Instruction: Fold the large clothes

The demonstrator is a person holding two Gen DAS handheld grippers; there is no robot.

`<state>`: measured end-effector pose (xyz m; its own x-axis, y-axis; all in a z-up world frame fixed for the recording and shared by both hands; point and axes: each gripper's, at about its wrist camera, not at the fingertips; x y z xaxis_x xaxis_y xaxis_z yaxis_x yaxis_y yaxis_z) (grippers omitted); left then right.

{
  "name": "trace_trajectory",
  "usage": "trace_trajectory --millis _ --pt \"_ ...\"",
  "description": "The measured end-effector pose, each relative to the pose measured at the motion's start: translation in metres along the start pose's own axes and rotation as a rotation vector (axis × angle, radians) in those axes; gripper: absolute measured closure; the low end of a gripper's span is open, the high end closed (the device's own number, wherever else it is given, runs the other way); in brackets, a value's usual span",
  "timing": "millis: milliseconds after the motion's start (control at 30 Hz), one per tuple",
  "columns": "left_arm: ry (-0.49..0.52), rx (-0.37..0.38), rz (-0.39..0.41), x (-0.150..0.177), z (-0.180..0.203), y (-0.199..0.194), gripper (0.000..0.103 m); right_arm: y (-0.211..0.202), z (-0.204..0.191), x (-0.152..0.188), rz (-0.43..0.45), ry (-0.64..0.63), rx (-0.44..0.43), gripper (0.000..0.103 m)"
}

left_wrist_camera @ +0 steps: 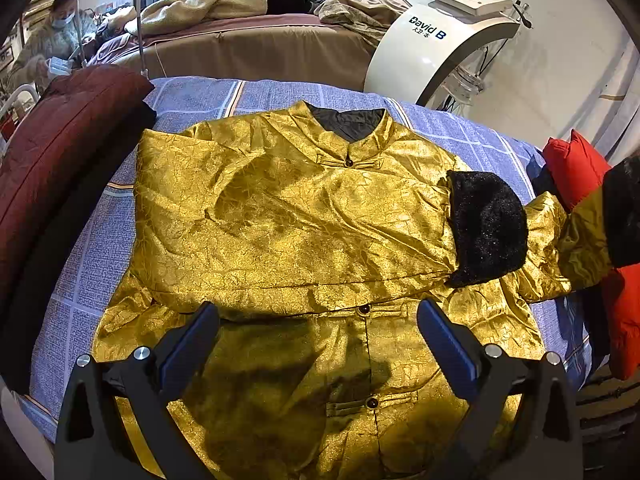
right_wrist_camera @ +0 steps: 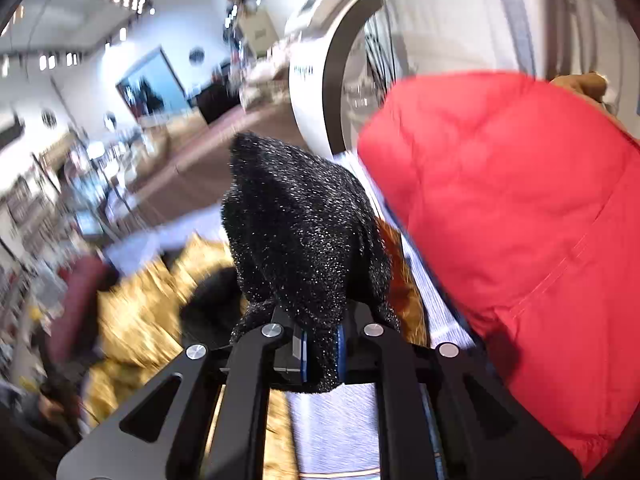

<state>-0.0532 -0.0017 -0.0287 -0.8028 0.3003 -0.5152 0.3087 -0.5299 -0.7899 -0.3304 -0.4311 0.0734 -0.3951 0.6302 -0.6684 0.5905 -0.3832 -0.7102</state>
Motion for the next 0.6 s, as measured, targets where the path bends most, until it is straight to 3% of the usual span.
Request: trace_trajectory --millis 133,300,500,600 --pt "0.029 0.01 -0.003 -0.001 -0.001 -0.002 0.006 -0.05 0.012 -0.03 0.087 0.147 -0.043 0.093" --pt "0.134 -0.04 -0.015 -0.009 0.012 0.001 0.006 -0.094 0.031 -0.039 0.132 0.241 -0.031 0.093" --pt "0.197 -0.011 -0.004 -0.023 0.033 0.0 0.006 -0.118 0.065 -0.031 0.149 0.427 -0.101 0.094" --pt "0.221 -0.022 -0.012 -0.023 0.036 0.002 0.006 -0.108 0.076 -0.025 0.135 0.495 -0.118 0.094"
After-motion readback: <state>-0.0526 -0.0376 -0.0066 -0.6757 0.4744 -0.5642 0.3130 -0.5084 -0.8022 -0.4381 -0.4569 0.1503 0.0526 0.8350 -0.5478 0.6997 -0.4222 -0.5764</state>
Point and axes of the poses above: each gripper's, at about its wrist camera, not at the fingertips, and y roughly the way its jaws point, z to its right, x to its underside, and after that the axes turned 12 degrees about x, right-handed
